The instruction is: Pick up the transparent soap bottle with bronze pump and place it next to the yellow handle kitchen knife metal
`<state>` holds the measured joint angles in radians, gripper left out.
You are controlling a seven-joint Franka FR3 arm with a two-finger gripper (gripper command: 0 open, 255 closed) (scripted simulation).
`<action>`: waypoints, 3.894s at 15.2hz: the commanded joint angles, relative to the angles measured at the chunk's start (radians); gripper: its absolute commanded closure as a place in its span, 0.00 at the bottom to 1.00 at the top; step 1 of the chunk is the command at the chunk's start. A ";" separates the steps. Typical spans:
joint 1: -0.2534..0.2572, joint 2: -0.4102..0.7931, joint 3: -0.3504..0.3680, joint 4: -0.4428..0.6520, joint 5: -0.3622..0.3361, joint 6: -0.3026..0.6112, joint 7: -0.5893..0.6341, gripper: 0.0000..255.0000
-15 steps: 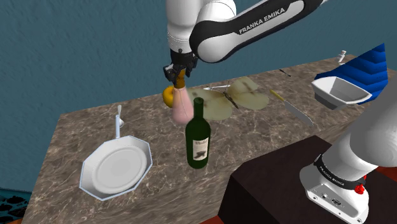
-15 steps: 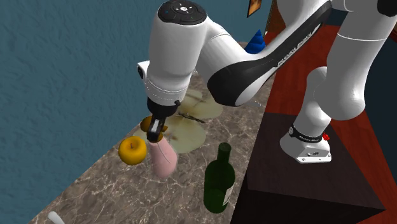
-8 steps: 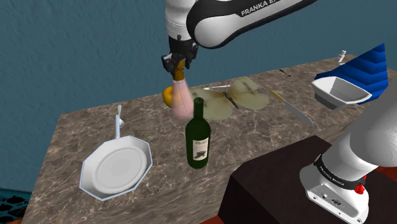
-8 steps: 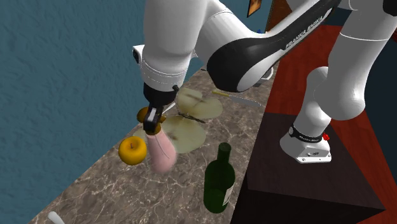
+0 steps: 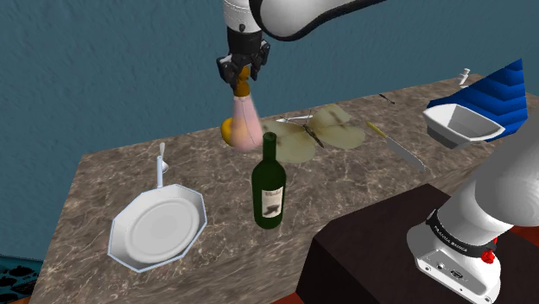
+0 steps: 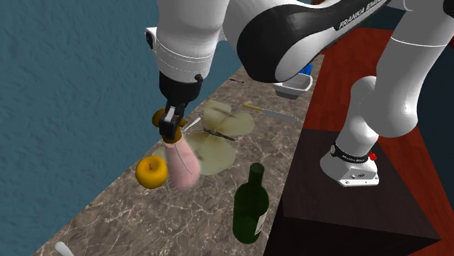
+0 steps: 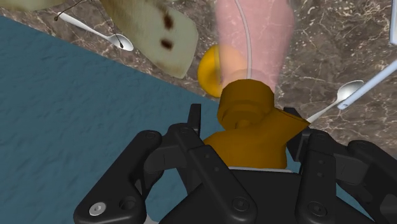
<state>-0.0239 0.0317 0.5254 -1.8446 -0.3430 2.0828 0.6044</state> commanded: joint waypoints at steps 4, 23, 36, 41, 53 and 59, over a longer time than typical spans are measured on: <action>0.001 -0.004 0.002 0.064 0.013 -0.064 -0.022 1.00; 0.019 0.036 0.015 0.361 0.013 -0.323 -0.079 1.00; 0.071 0.142 0.035 0.668 -0.051 -0.542 -0.102 1.00; 0.120 0.215 0.041 0.838 -0.104 -0.650 -0.112 1.00; -0.028 0.087 0.035 0.770 -0.005 -0.659 -0.234 1.00; -0.162 -0.128 -0.080 0.522 0.165 -0.553 -0.408 1.00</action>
<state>-0.1680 -0.0606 0.4657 -1.2819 -0.2048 1.5138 0.2274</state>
